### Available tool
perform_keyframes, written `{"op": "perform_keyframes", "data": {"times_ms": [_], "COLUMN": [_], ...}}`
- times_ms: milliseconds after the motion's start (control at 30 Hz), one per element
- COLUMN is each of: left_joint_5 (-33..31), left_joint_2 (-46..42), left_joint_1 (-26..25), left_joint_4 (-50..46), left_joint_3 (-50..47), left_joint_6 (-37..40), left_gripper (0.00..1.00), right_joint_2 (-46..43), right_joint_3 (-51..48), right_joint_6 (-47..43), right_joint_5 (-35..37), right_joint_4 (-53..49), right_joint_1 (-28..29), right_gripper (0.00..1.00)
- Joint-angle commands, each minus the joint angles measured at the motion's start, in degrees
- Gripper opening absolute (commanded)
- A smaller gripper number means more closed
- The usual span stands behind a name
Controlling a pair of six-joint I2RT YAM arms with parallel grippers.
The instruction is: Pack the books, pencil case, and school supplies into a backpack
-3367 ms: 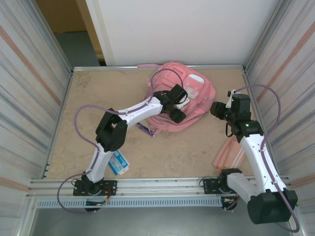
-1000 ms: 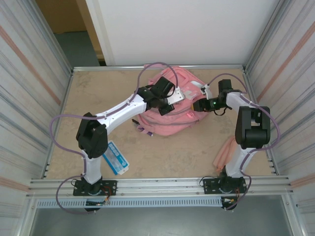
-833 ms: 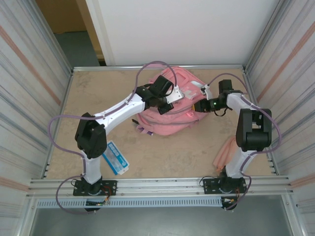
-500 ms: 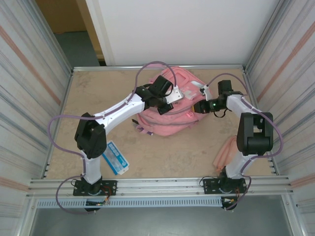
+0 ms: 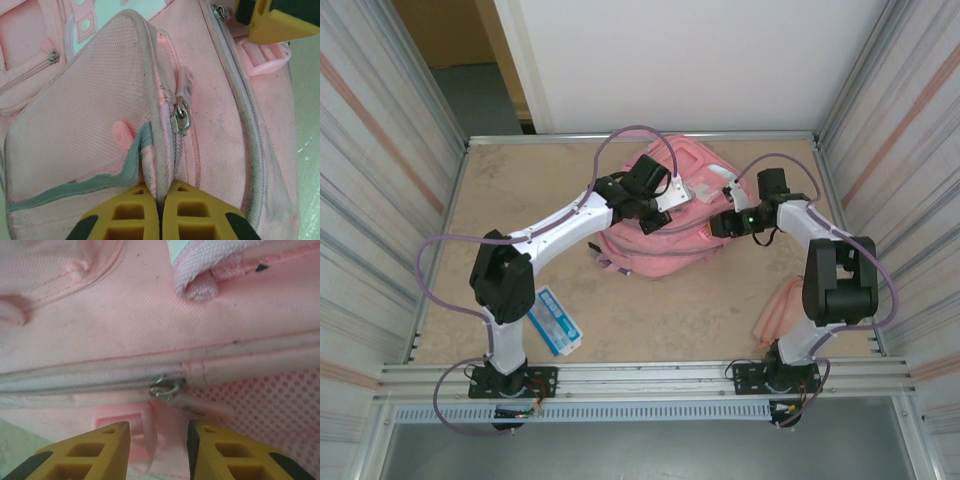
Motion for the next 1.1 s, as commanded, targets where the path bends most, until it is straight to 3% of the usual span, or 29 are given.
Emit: {"op": "perform_keyframes", "data": {"times_ms": [0, 133, 300, 733, 867, 1067], "left_joint_5": [3.0, 4.0, 5.3, 6.2, 6.6, 6.0], "left_joint_2": [-5.5, -4.6, -5.8, -8.2, -8.2, -7.9], "left_joint_1": [-0.2, -0.2, -0.2, -0.2, -0.2, -0.2], "left_joint_4": [4.0, 2.5, 4.2, 6.7, 6.7, 7.5], "left_joint_3": [0.6, 2.3, 1.9, 0.1, 0.2, -0.6], "left_joint_6": [1.4, 0.9, 1.1, 1.3, 0.8, 0.9], "left_gripper": [0.00, 0.00, 0.00, 0.00, 0.00, 0.00], "right_joint_2": [-3.7, -4.8, -3.0, -0.6, -0.6, -0.6], "right_joint_3": [-0.2, -1.6, -1.1, 0.6, 0.7, 1.7], "right_joint_6": [0.4, 0.5, -1.4, -3.0, -3.0, -2.8], "right_joint_5": [0.6, 2.3, 10.6, 5.8, 6.1, 4.7], "right_joint_4": [2.6, 4.6, 4.1, 2.2, 2.0, -0.3], "right_joint_1": [-0.5, -0.8, 1.4, 2.7, 3.6, 3.5], "right_gripper": [0.36, 0.39, 0.39, 0.37, 0.24, 0.18]}}
